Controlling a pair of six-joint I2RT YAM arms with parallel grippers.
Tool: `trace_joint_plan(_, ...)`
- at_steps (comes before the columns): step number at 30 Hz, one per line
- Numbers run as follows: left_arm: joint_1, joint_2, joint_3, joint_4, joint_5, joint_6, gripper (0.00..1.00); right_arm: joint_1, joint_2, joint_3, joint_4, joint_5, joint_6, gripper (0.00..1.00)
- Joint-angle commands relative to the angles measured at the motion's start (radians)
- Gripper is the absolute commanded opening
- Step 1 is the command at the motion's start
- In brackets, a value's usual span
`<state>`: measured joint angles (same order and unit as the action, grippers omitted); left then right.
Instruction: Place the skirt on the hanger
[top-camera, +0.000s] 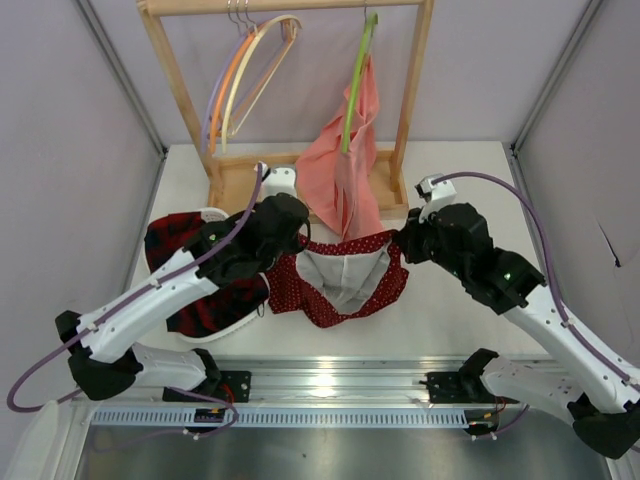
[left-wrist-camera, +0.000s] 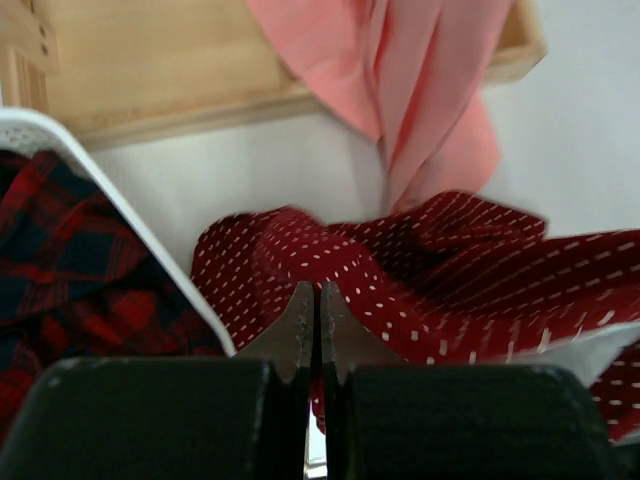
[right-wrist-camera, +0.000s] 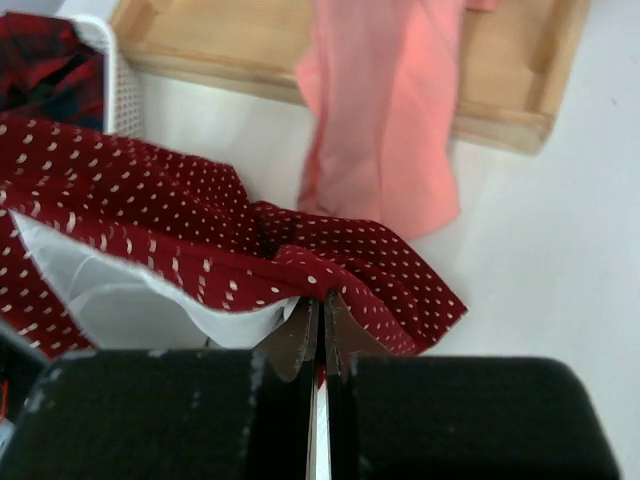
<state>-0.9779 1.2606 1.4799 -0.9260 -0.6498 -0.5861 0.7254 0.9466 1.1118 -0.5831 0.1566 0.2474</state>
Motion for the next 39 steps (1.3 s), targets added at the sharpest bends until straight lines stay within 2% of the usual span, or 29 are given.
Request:
trace_joint_plan(1, 0.047, -0.039, -0.077, 0.021, 0.076, -0.026, 0.00, -0.090, -0.048, -0.053, -0.041, -0.009, 0.068, 0.00)
trace_joint_plan(3, 0.050, -0.035, -0.105, 0.080, 0.131, -0.027, 0.00, -0.147, -0.065, -0.092, -0.056, -0.014, 0.114, 0.00)
trace_joint_plan(5, 0.047, -0.015, -0.107, 0.095, 0.171, -0.031, 0.00, -0.263, -0.078, -0.130, -0.114, -0.022, 0.138, 0.00)
trace_joint_plan(7, 0.036, 0.022, -0.058, 0.104, 0.196, -0.020, 0.00, -0.351, -0.095, -0.148, -0.142, -0.064, 0.121, 0.00)
trace_joint_plan(8, 0.021, 0.034, -0.038, 0.107, 0.193, -0.009, 0.00, -0.441, -0.117, -0.148, -0.147, -0.087, 0.098, 0.00)
trace_joint_plan(10, 0.018, 0.069, 0.070, 0.111, 0.188, 0.046, 0.00, -0.532, -0.127, -0.116, -0.141, -0.173, 0.029, 0.00)
trace_joint_plan(11, 0.018, 0.085, 0.147, 0.111, 0.187, 0.072, 0.00, -0.619, -0.118, -0.054, -0.133, -0.201, 0.007, 0.00)
trace_joint_plan(13, 0.018, 0.152, 0.285, 0.099, 0.176, 0.150, 0.00, -0.694, -0.080, 0.037, -0.112, -0.284, -0.046, 0.00)
trace_joint_plan(15, 0.018, 0.218, 0.466, 0.084, 0.182, 0.207, 0.00, -0.780, 0.010, 0.205, -0.101, -0.334, -0.068, 0.00)
trace_joint_plan(16, 0.019, 0.314, 0.705, 0.041, 0.200, 0.254, 0.00, -0.799, 0.044, 0.268, -0.103, -0.338, -0.089, 0.00)
trace_joint_plan(17, 0.018, 0.371, 0.799, 0.015, 0.222, 0.279, 0.00, -0.805, 0.123, 0.408, -0.122, -0.300, -0.102, 0.00)
trace_joint_plan(18, 0.019, 0.432, 0.898, -0.009, 0.245, 0.296, 0.00, -0.811, 0.162, 0.480, -0.129, -0.283, -0.112, 0.00)
trace_joint_plan(19, 0.019, 0.539, 1.148, -0.023, 0.289, 0.316, 0.00, -0.825, 0.197, 0.549, -0.135, -0.275, -0.112, 0.00)
trace_joint_plan(20, 0.019, 0.572, 1.195, -0.002, 0.308, 0.322, 0.00, -0.840, 0.228, 0.615, -0.135, -0.307, -0.106, 0.00)
trace_joint_plan(21, 0.019, 0.583, 1.211, 0.042, 0.314, 0.324, 0.00, -0.875, 0.271, 0.714, -0.123, -0.340, -0.103, 0.00)
trace_joint_plan(22, 0.018, 0.574, 1.164, 0.105, 0.326, 0.331, 0.00, -0.888, 0.283, 0.744, -0.103, -0.376, -0.102, 0.00)
trace_joint_plan(23, 0.019, 0.519, 1.052, 0.271, 0.346, 0.339, 0.00, -0.896, 0.287, 0.755, -0.036, -0.418, -0.105, 0.00)
trace_joint_plan(24, 0.019, 0.485, 0.930, 0.364, 0.351, 0.347, 0.00, -0.906, 0.281, 0.743, 0.000, -0.428, -0.106, 0.00)
trace_joint_plan(27, 0.021, 0.442, 0.815, 0.615, 0.309, 0.425, 0.00, -0.916, 0.274, 0.711, 0.058, -0.430, -0.149, 0.00)
trace_joint_plan(29, 0.030, 0.480, 0.848, 0.648, 0.289, 0.460, 0.00, -0.922, 0.276, 0.692, 0.045, -0.387, -0.172, 0.00)
trace_joint_plan(30, 0.033, 0.526, 0.928, 0.648, 0.291, 0.468, 0.00, -0.925, 0.270, 0.680, 0.049, -0.372, -0.184, 0.00)
trace_joint_plan(33, 0.044, 0.563, 0.952, 0.651, 0.308, 0.496, 0.00, -0.940, 0.230, 0.597, 0.081, -0.327, -0.200, 0.00)
trace_joint_plan(36, 0.045, 0.548, 0.857, 0.625, 0.337, 0.511, 0.00, -0.945, 0.170, 0.493, 0.086, -0.307, -0.207, 0.00)
trace_joint_plan(37, 0.045, 0.499, 0.695, 0.630, 0.355, 0.509, 0.00, -0.945, 0.150, 0.456, 0.088, -0.305, -0.194, 0.00)
trace_joint_plan(39, 0.041, 0.417, 0.533, 0.680, 0.378, 0.479, 0.00, -0.945, 0.065, 0.305, 0.094, -0.304, -0.156, 0.00)
